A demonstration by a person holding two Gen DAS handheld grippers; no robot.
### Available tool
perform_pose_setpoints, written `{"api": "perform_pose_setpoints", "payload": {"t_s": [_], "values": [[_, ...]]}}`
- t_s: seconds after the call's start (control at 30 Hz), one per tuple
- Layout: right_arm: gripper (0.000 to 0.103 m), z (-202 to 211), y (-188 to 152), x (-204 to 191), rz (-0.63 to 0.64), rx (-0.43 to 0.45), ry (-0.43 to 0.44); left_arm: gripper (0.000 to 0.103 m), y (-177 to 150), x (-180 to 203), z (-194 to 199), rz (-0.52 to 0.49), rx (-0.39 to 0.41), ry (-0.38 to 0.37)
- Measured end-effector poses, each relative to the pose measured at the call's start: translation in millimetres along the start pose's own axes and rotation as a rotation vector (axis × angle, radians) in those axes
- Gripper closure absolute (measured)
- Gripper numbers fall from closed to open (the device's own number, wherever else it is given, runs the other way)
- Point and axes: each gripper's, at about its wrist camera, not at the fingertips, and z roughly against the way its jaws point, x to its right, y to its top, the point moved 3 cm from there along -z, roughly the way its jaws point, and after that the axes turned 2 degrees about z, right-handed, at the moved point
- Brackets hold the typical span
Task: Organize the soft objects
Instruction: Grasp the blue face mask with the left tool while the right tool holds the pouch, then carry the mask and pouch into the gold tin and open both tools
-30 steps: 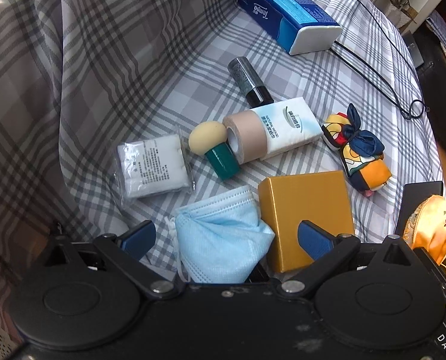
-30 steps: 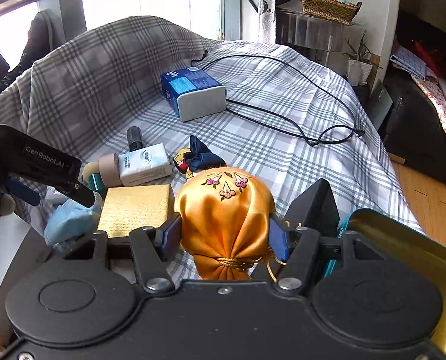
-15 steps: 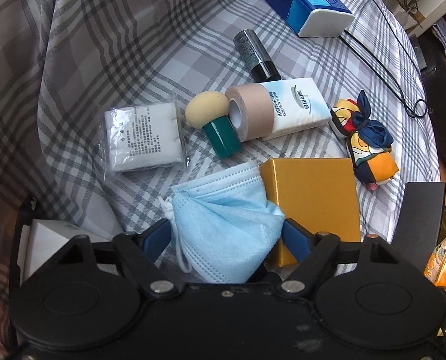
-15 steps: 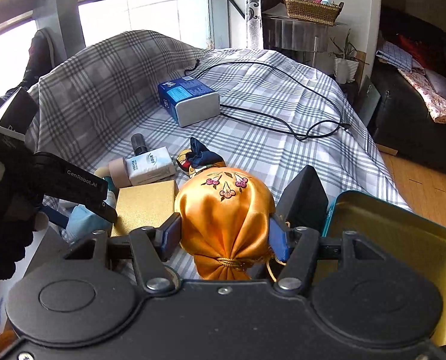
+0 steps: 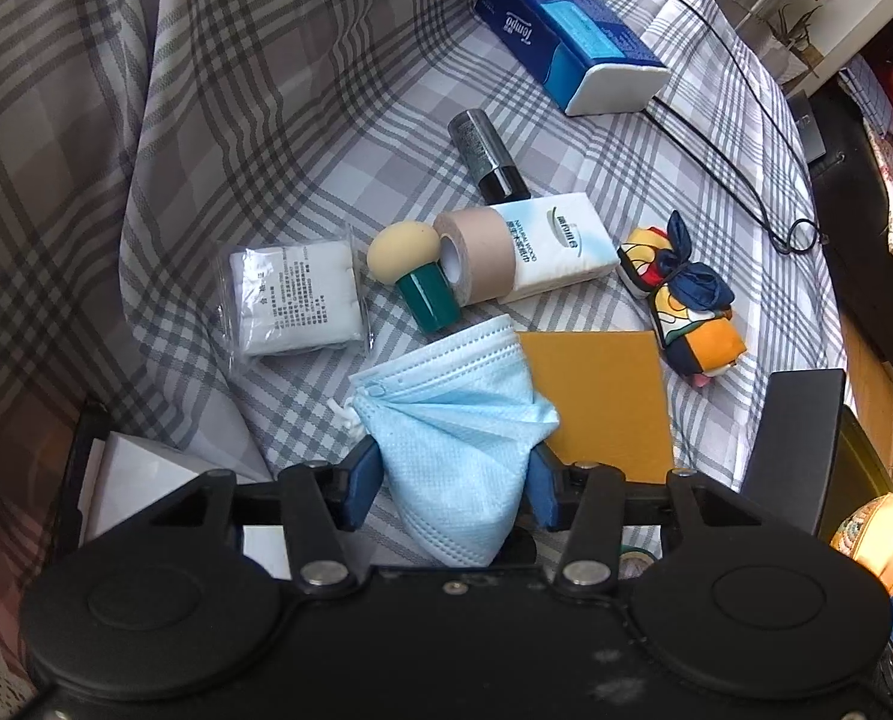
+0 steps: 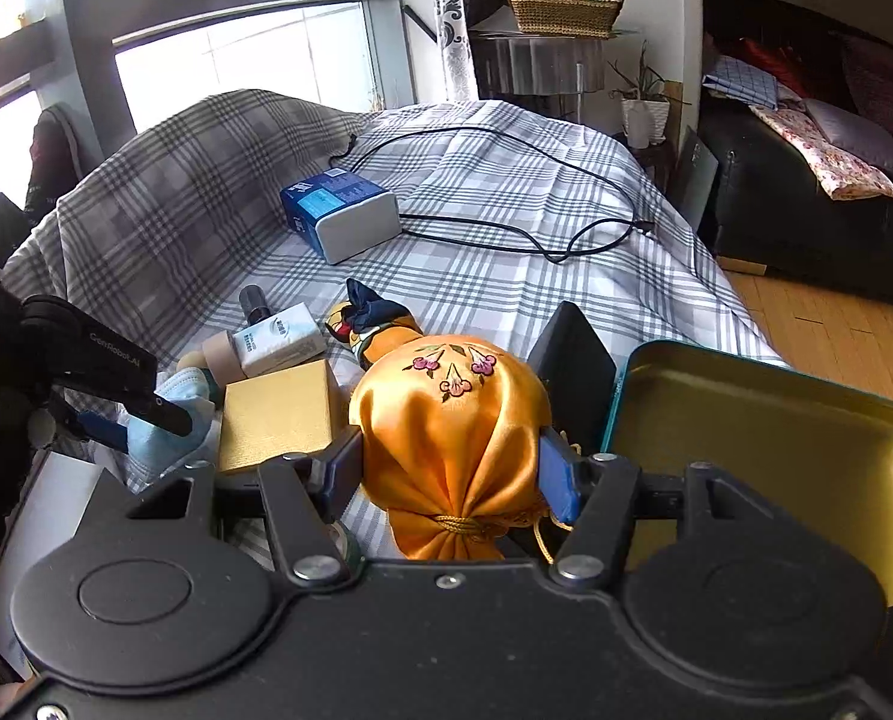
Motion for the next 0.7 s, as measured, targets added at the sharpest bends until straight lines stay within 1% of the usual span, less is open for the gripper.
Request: {"api": "perform_pose_setpoints", "payload": {"t_s": [0.23, 0.4, 0.53, 0.7], "values": [[0.045, 16.1, -1.3, 16.9, -0.056, 0.030, -0.039, 0.056, -3.8, 9.2, 37.3, -0.035, 0.078, -0.030], [0.045, 29.5, 1.1, 40.3, -0.123, 0.055, -0.085, 0.056, -7.6, 28.6, 57.4, -0.084, 0.111, -0.062], [0.045, 39.5, 2.6, 66.2, -0.179, 0.070, -0.159, 0.056, -15.0, 58.7, 67.1, -0.156, 0.122, -0.095], [0.045, 50.3, -1.2, 105.0, -0.279, 0.080, -0.263, 0.056, -31.0, 112.2, 71.4, -0.276, 0.115, -0.137]]}}
